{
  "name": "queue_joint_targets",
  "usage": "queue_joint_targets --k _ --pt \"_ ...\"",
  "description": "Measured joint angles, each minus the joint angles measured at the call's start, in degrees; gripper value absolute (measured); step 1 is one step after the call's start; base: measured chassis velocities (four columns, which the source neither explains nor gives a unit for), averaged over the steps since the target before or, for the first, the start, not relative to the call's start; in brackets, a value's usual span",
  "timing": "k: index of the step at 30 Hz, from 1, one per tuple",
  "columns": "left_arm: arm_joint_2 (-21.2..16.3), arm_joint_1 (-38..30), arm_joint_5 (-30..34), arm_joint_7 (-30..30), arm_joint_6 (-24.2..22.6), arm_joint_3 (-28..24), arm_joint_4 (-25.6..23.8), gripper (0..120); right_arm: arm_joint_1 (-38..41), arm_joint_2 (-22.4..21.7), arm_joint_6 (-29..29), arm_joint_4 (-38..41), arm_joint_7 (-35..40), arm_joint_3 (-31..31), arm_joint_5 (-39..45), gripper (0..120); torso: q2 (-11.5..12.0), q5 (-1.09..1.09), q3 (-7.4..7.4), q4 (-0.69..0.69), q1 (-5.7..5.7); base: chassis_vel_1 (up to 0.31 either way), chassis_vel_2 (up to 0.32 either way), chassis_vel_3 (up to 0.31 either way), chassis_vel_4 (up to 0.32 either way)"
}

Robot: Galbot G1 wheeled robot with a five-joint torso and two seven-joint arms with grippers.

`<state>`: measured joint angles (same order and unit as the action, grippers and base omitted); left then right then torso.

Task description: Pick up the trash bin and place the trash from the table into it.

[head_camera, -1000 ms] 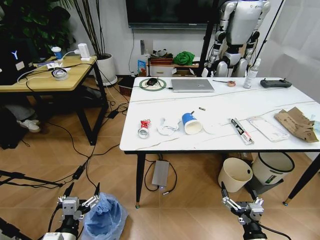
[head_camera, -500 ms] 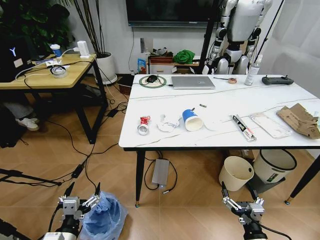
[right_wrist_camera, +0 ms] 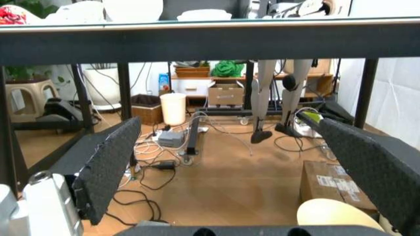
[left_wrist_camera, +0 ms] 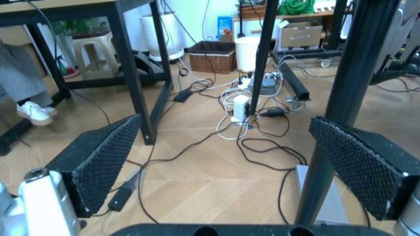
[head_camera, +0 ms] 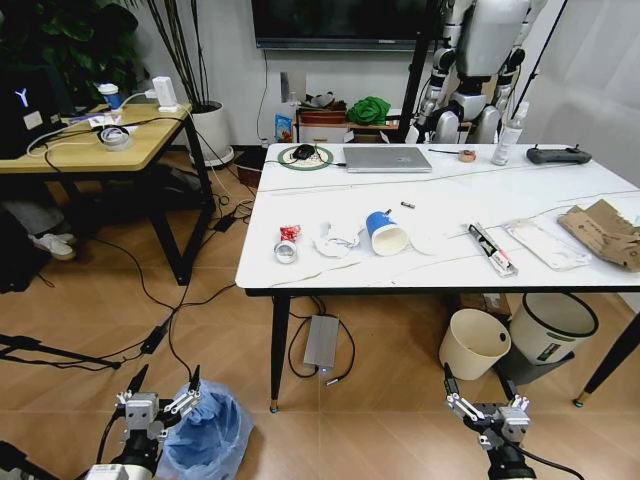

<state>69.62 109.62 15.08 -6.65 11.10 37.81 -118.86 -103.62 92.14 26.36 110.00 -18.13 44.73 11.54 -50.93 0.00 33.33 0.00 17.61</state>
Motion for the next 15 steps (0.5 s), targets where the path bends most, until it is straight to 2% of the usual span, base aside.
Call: queue_joint_targets --k 15 --pt "0.15 -0.06 0.22 -0.06 -0.09 -0.04 0.11 100 -0.06 0.0 -0.01 -0.06 -0.16 -0.16 -0.2 100 4.11 0.0 -2.36 0.0 -1.75 0.0 0.0 0.0 0.0"
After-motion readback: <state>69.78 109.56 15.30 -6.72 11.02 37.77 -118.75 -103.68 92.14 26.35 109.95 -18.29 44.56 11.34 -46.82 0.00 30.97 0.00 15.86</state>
